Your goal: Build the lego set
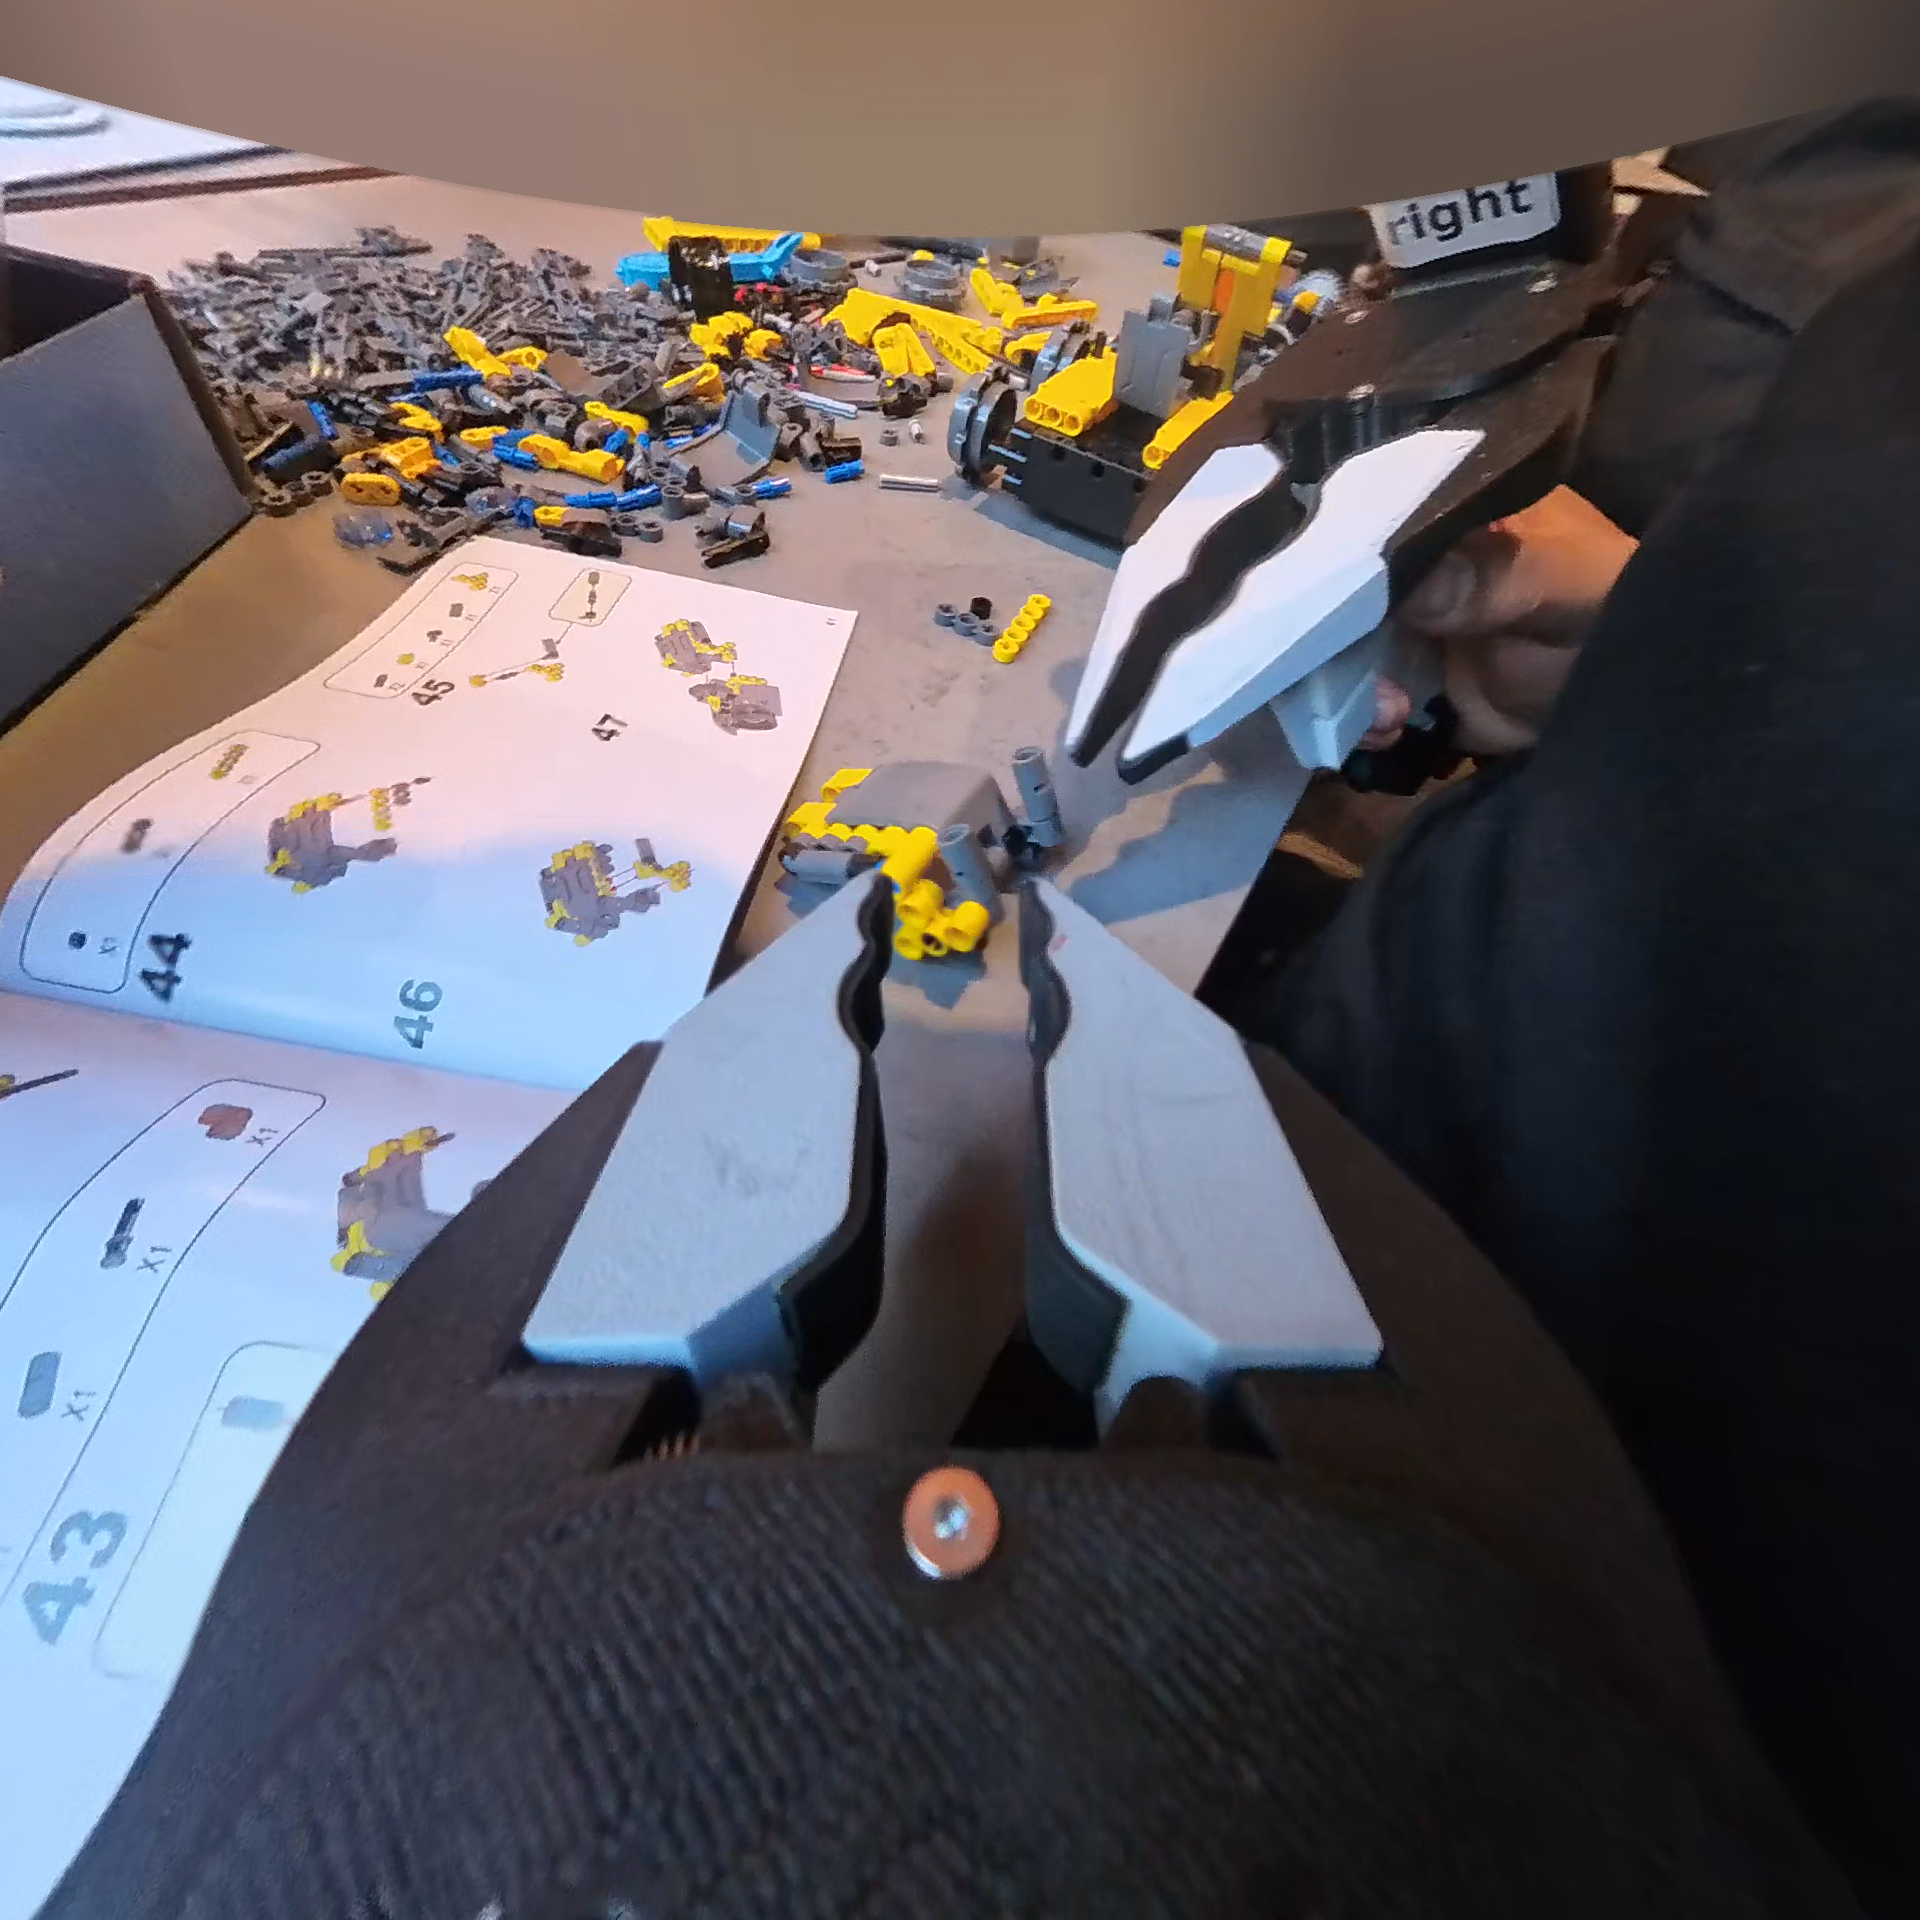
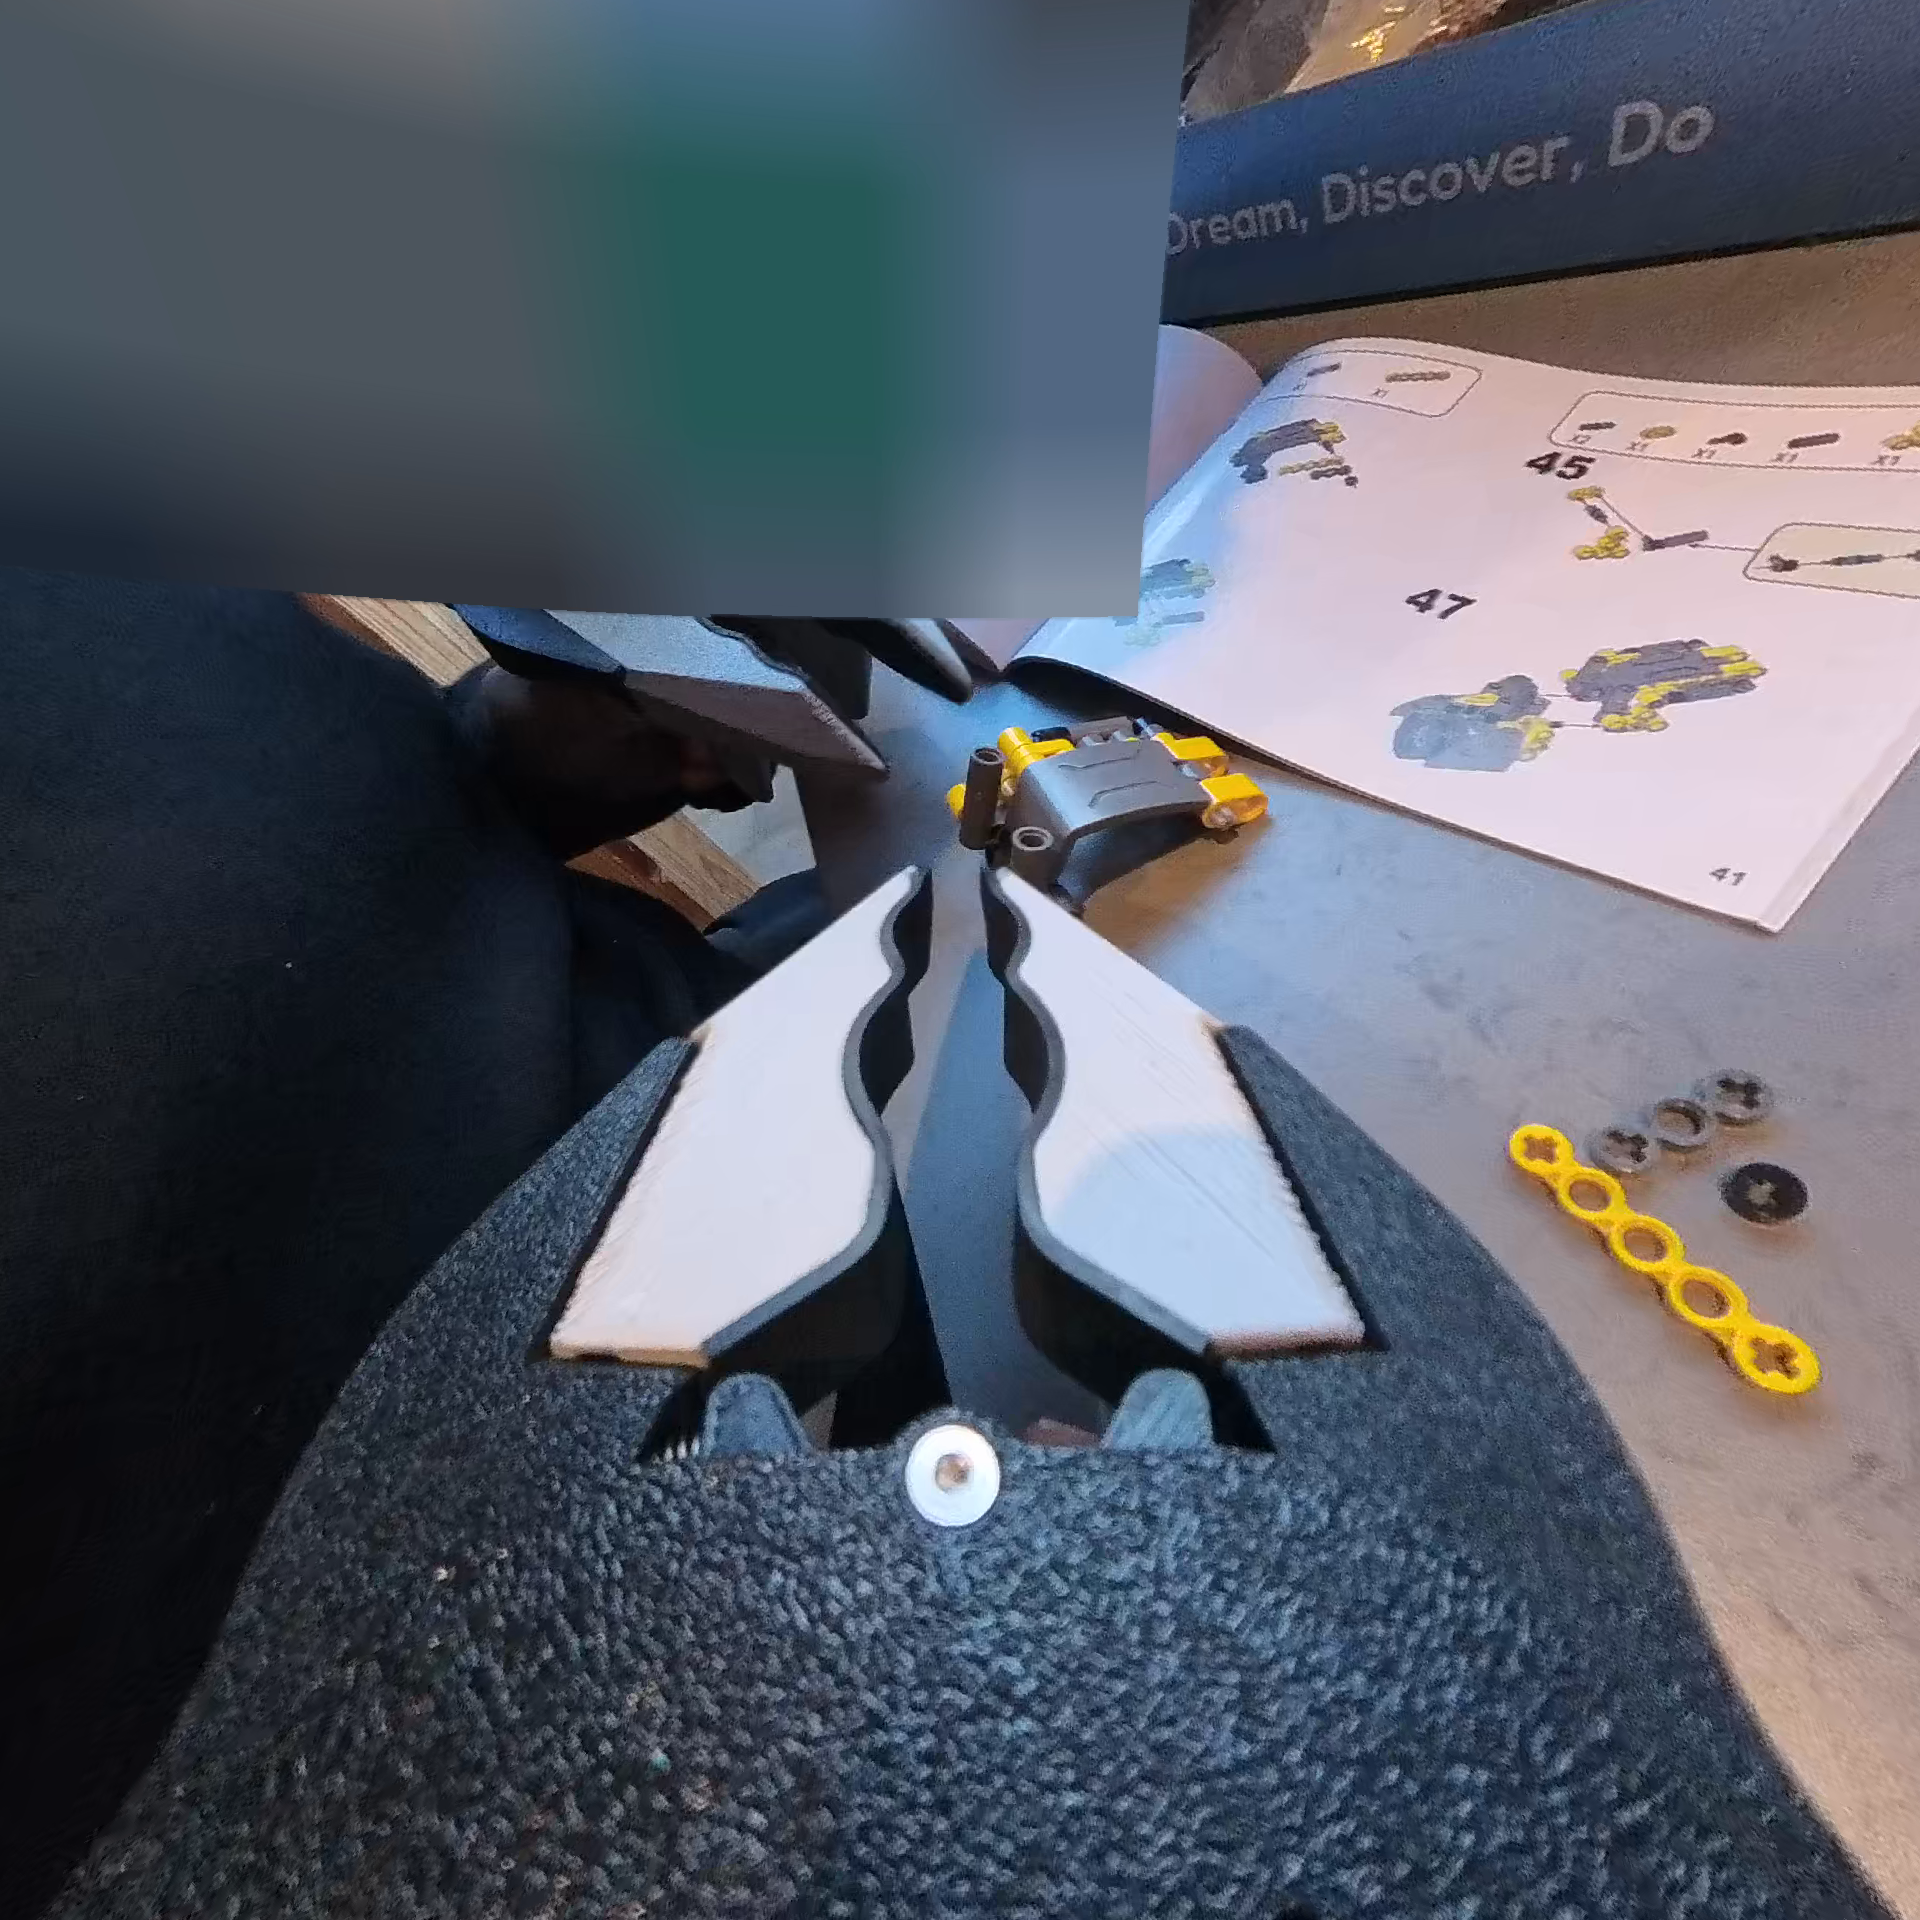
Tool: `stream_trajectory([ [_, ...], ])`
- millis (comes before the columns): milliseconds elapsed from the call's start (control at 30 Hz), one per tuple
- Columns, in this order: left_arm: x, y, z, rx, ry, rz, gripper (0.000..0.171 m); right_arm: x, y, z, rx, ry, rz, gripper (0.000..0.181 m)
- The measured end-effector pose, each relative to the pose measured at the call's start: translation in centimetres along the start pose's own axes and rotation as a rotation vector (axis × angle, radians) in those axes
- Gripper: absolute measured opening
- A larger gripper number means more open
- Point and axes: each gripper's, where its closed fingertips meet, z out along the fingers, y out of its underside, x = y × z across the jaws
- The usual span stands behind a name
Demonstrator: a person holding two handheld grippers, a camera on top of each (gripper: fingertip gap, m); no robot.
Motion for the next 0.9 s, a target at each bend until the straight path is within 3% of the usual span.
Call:
stream_trajectory([
  [333,1.2,1.0,0.4,0.009,0.016,0.090,0.017,-0.4,-0.1,0.2,0.005,-0.004,-0.035,0.000],
  [533,0.7,0.4,-0.4,0.081,0.041,0.008,0.017,-0.2,-0.5,0.2,0.038,0.031,-0.051,0.000],
  [700,-0.8,0.4,-0.9,0.081,0.002,-0.081,0.023,0.9,-0.7,-0.4,0.064,0.128,-0.057,0.034],
  [900,-0.9,0.5,-0.3,0.039,-0.007,-0.127,0.032,1.8,0.5,0.2,-0.046,0.195,-0.063,0.042],
])
